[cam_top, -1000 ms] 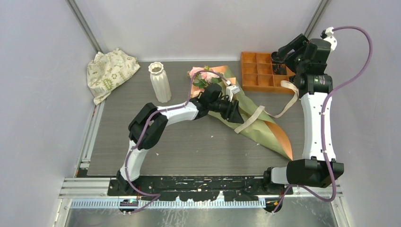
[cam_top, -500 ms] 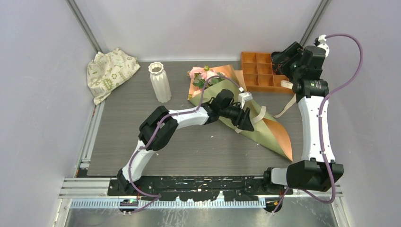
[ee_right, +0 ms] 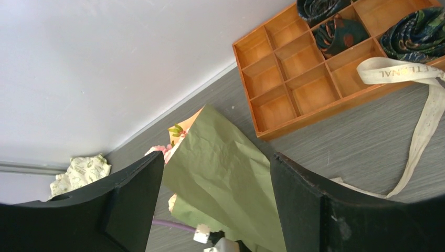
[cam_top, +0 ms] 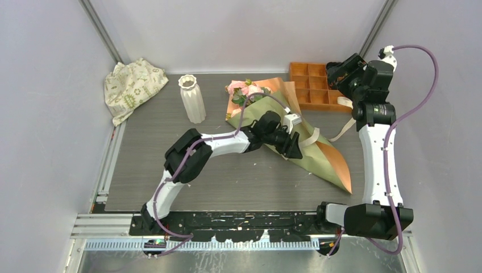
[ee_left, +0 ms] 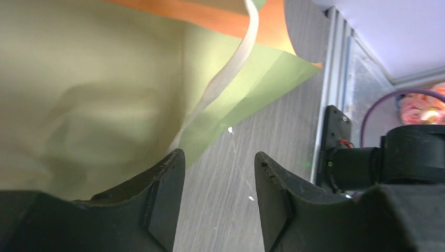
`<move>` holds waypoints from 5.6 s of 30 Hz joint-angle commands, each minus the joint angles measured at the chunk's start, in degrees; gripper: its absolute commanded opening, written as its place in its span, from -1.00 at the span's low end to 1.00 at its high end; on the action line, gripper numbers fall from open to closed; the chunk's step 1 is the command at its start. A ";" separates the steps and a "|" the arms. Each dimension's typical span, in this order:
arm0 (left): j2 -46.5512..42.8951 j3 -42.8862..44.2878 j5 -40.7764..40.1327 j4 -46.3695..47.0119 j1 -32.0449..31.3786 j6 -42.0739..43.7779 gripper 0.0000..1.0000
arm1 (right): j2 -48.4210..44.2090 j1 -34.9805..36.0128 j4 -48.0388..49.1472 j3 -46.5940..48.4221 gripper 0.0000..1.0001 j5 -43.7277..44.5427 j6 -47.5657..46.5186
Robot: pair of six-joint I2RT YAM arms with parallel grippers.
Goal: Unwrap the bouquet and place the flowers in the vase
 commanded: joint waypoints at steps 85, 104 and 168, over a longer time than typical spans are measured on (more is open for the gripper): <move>-75.04 -51.72 -57.44 -30.41 9.07 -0.73 -0.04 | 19.04 22.92 -2.01 -8.43 0.78 14.29 -6.51; -81.36 -40.79 -58.18 -39.94 9.08 -0.15 -0.02 | 18.46 30.04 7.91 -17.92 -0.94 -6.59 -3.70; -44.40 -30.87 -47.64 -26.60 0.65 -2.64 -0.15 | 13.18 32.12 -20.83 16.85 0.99 27.23 -13.71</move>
